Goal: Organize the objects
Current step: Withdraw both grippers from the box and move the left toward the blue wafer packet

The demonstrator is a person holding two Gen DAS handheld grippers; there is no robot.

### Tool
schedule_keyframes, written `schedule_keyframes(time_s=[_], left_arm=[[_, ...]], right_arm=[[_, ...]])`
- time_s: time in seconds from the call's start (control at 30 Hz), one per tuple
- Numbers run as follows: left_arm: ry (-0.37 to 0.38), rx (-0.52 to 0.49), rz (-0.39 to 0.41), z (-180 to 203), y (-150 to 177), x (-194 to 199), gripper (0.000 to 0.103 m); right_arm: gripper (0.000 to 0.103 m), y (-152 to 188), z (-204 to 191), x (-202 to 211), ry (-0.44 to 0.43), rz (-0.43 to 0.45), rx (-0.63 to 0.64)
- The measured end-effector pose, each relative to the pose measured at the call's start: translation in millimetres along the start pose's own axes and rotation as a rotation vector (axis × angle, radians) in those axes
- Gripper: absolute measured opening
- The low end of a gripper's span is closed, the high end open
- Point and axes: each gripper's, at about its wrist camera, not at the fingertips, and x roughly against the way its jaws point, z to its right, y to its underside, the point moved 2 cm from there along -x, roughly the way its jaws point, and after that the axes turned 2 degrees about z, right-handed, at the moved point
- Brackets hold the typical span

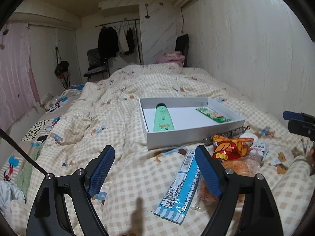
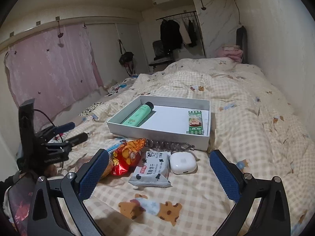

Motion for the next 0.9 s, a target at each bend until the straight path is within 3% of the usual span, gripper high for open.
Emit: schedule_keyframes(time_s=[0.13, 0.27, 0.53, 0.63, 0.9], left_arm=[[-0.035, 0.054, 0.028, -12.8, -1.6, 6.8, 0.086], [0.012, 0.086, 0.019, -18.6, -0.3, 4.9, 0.086], [0.078, -0.003, -0.032, 1.2, 2.8, -3.3, 0.085], [0.094, -0.014, -0.033, 4.1, 1.8, -3.2, 0.073], [0.124, 0.064, -0.049, -19.4, -20.6, -1.7, 0.073]], right_arm=[[0.103, 1.1, -2.9, -1.0, 0.000, -0.020, 0.017], [0.103, 2.0, -1.1, -3.7, -0.009, -0.028, 0.002], [0.103, 1.5, -2.0, -6.3, 0.015, -0.041, 0.004], [0.103, 1.7, 3.4, -7.6, 0.017, -0.051, -0.027], [0.103, 3.8, 3.4, -9.6, 0.011, -0.066, -0.024]])
